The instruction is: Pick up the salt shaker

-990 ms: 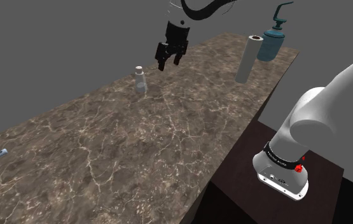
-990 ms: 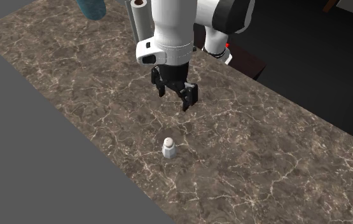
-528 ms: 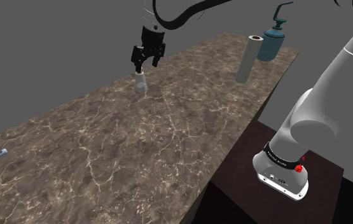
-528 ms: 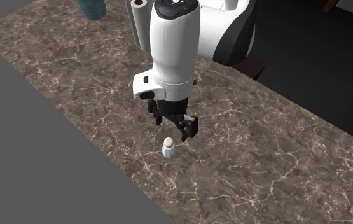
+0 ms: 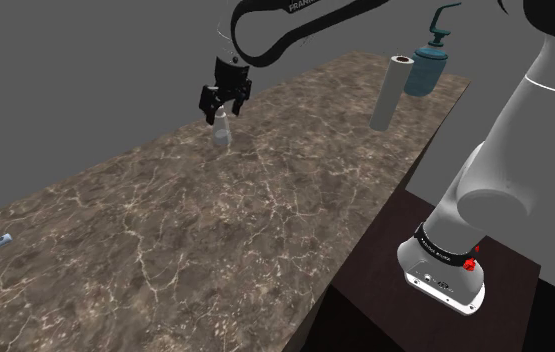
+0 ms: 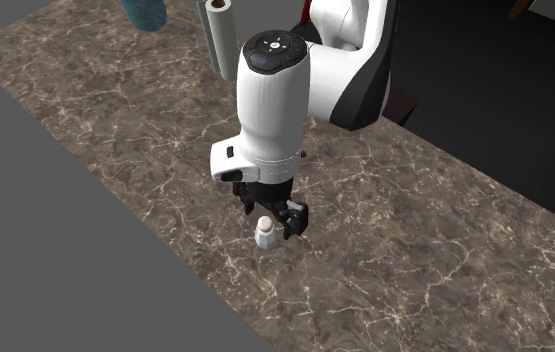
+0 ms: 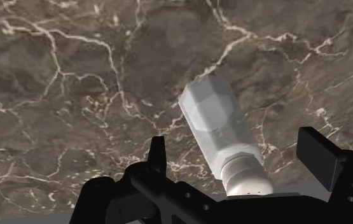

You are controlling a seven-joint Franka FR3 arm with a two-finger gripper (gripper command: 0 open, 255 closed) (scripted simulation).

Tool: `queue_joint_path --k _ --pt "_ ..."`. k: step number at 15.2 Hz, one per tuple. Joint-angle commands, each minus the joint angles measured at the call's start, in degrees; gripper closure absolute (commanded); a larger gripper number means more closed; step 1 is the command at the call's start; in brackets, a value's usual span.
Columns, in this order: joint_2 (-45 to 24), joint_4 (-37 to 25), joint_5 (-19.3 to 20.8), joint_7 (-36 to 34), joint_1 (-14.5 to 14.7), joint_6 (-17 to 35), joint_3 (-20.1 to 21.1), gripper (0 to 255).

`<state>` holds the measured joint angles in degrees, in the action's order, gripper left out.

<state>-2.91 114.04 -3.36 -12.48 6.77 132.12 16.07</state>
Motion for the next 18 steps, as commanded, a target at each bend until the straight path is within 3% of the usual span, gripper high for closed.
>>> queue_joint_path --k 1,2,3,12,18 --pt "-0.4 0.9 0.1 -0.1 0.1 1.3 0.0 0" --pt "-0.4 0.9 0.1 -0.1 0.1 1.3 0.0 0" --pt "-0.4 0.9 0.2 -0.2 0.1 1.4 0.1 255" --pt "-0.4 0.9 0.1 -0.1 0.1 1.3 0.0 255" --pt "1.0 -2.2 -0.2 -0.1 0.0 -3.1 0.0 255"
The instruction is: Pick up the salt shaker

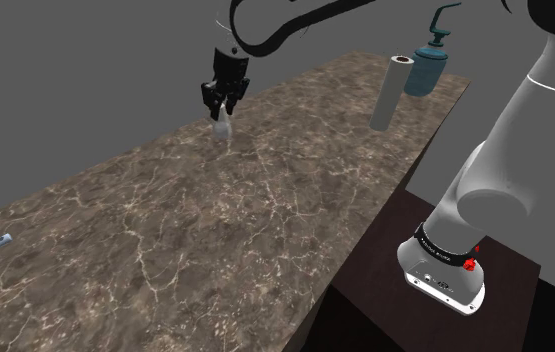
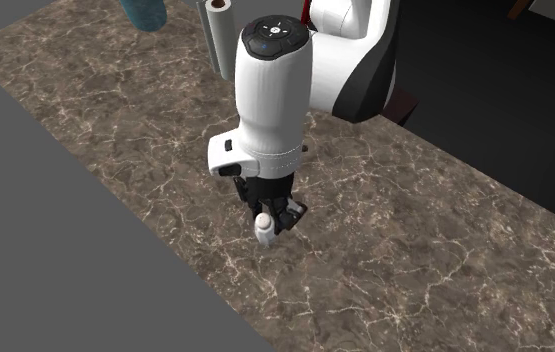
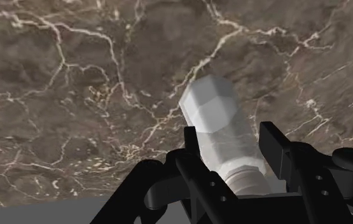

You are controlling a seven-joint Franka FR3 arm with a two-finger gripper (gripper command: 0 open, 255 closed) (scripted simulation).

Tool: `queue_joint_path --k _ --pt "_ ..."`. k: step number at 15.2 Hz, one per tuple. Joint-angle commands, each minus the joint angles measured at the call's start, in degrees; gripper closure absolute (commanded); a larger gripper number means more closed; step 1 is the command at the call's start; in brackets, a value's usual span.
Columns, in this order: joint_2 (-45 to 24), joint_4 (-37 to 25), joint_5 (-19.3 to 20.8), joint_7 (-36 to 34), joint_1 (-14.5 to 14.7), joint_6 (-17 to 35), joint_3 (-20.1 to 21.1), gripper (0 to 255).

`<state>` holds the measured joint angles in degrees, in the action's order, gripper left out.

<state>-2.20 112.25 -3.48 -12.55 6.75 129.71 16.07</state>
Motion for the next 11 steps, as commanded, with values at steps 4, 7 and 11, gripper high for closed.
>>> queue_joint_path --k 4,7,11 --pt "1.0 -2.7 -0.2 -0.1 -0.1 -3.7 0.0 255" --pt "1.3 -4.6 -0.2 -0.1 -0.1 -5.9 -0.1 255" --pt "1.6 -6.0 -0.2 -0.2 -0.1 -7.6 -0.1 255"
